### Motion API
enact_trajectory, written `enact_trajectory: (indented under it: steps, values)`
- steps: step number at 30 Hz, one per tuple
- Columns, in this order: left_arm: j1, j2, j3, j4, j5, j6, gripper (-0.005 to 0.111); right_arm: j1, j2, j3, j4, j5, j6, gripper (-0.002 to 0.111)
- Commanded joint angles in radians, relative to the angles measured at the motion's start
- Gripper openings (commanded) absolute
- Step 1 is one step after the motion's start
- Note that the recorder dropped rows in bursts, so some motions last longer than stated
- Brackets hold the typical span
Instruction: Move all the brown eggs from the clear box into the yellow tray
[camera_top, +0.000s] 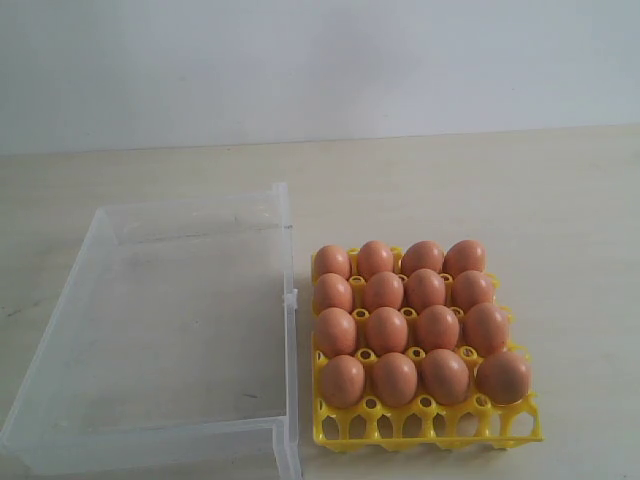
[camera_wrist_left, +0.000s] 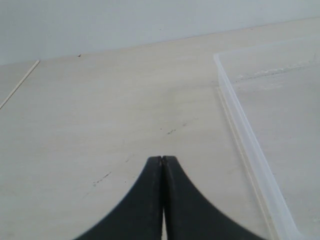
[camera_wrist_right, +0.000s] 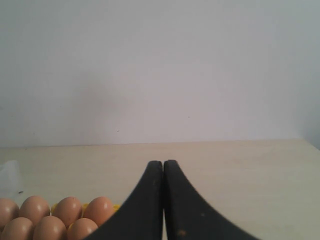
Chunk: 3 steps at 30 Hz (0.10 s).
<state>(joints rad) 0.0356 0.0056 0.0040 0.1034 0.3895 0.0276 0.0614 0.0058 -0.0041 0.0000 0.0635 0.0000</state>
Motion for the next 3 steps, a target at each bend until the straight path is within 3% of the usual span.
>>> enact_trajectory:
  steps: [1,3]
  values:
    - [-0.006,-0.006,-0.004,-0.002,-0.009,-0.004,0.0,-0.006,-0.006,0.004,0.0,-0.006,-0.006,0.0]
    - [-0.006,-0.006,-0.004,-0.002,-0.009,-0.004,0.0,-0.006,-0.006,0.004,0.0,-0.006,-0.006,0.0]
